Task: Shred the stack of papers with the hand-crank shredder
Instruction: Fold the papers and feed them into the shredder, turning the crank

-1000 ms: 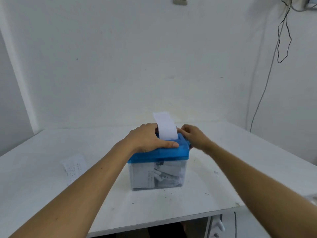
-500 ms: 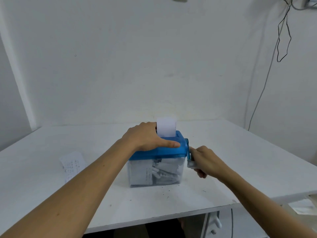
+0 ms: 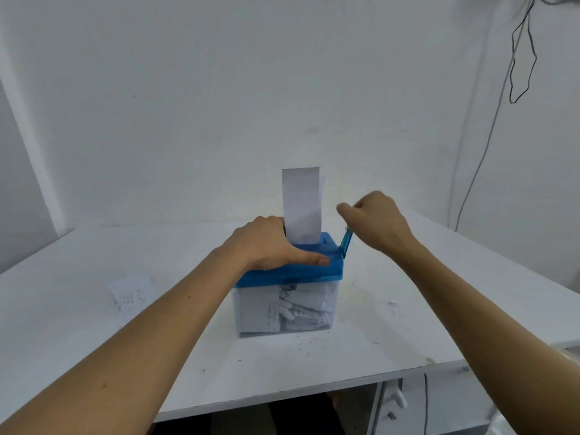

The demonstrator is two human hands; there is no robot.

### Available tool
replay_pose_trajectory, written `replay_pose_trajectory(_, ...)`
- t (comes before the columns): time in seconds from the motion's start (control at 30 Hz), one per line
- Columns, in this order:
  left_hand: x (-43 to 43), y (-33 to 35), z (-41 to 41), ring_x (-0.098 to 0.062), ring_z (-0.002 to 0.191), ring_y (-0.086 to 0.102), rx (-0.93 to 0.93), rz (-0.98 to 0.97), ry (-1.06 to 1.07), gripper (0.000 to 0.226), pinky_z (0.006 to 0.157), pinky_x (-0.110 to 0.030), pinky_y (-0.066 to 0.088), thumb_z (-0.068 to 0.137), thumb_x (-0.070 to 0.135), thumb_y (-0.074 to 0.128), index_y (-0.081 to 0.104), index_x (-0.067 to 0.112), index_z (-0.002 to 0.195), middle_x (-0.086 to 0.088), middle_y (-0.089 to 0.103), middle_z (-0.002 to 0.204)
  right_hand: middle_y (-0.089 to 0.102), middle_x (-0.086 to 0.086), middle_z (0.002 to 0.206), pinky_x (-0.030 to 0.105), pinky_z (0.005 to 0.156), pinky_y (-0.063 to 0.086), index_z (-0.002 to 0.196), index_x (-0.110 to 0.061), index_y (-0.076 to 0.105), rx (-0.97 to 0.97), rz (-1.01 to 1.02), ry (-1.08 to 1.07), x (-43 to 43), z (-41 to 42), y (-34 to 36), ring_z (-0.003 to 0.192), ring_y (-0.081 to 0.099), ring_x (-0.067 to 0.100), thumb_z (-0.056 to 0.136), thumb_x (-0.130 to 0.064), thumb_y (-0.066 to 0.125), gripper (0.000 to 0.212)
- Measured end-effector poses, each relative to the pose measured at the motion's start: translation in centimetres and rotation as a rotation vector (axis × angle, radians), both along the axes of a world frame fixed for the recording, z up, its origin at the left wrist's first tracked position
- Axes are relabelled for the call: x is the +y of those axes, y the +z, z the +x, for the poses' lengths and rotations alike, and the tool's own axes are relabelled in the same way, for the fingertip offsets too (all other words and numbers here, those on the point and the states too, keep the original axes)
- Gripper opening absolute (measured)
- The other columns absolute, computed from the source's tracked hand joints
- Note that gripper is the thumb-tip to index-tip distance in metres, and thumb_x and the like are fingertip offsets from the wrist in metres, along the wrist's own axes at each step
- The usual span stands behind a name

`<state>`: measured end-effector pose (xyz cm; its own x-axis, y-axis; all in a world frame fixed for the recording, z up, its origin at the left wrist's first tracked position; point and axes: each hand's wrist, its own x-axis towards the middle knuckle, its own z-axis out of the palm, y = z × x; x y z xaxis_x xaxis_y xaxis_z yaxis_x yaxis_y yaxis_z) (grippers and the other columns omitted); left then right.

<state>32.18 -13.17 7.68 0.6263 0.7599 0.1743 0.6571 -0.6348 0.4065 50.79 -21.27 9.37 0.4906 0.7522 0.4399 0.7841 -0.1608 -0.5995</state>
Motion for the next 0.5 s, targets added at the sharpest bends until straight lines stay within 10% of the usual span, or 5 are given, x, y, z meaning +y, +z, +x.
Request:
replay_pose_trajectory(0.2, 0.4, -0.1, 0.2, -0.013, 0.098, 0.062, 0.001, 0.003, -0.011, 0.093, 0.088, -0.039, 0.055, 0.05, 0.094, 0.065, 0.058, 0.043, 0.126, 0.014, 0.066, 0.114, 0.072, -0.009, 0.076, 0.039, 0.073, 0.06, 0.07, -0.019, 0.065, 0.092, -0.029, 0.063, 6.1, 1.4, 0.4, 0.07, 0.069, 0.016, 0.091, -0.048, 0.055, 0.037)
replay_pose_trajectory(0.5, 0.8, -0.5, 0.3, -0.007, 0.088, 0.061, -0.009, 0.035, -0.001, 0.083, 0.081, -0.036, 0.055, 0.046, 0.099, 0.059, 0.058, 0.046, 0.111, 0.017, 0.065, 0.103, 0.055, 0.008, 0.067, 0.027, 0.055, 0.044, 0.07, -0.008, 0.048, 0.424, -0.261, 0.036, 7.5, 1.8, -6.9, 0.055, 0.049, 0.017, 0.101, -0.031, 0.054, 0.039)
